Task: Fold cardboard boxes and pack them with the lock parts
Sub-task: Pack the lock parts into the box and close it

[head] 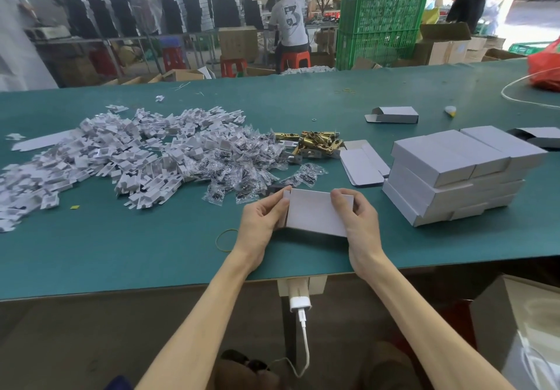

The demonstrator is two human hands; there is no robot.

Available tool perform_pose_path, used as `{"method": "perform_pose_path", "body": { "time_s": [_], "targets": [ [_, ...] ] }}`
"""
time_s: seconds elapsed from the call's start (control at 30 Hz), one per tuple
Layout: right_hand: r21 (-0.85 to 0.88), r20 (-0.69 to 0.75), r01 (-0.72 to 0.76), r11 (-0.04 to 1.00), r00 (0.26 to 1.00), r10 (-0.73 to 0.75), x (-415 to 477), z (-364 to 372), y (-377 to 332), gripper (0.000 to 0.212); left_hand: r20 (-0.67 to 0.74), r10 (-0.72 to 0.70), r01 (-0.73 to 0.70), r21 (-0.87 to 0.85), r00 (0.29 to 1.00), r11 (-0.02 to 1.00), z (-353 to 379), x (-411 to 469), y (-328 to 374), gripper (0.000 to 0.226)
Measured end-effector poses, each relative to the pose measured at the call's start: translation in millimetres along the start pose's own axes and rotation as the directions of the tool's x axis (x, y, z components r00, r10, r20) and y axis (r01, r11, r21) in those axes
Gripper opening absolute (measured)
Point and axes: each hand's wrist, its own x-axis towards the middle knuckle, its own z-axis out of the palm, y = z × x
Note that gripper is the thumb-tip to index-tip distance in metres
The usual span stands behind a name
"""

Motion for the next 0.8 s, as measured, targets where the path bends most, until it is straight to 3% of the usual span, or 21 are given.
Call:
{"method": "perform_pose_path", "body": {
  "time_s": [0.27, 0.43, 0.8],
  "targets": [
    [-0.168, 0.107, 0.107, 0.980, 0.990, -0.090, -1.5, 6.0, 5.1, 0.016, -0.039, 0.027, -0.022, 0.116, 0.999, 0.993, 1.7, -1.0, 1.4, 0.032],
    [-0.245, 0.135, 0.143, 0.959, 0.984, -0.112, -1.1, 8.2, 6.8, 0.021, -0.039, 0.024, -0.020, 0.113, 0.999, 0.993, -0.2, -0.6, 2.8, 0.033],
    [-0.278, 0.093, 0.067, 0.958, 0.995, -0.042, -1.4, 11.0, 4.6, 0.025, 0.038, 0.027, -0.032, 0.131, 0.999, 0.991, 0.0, -1.8, 5.5, 0.038]
  ]
}}
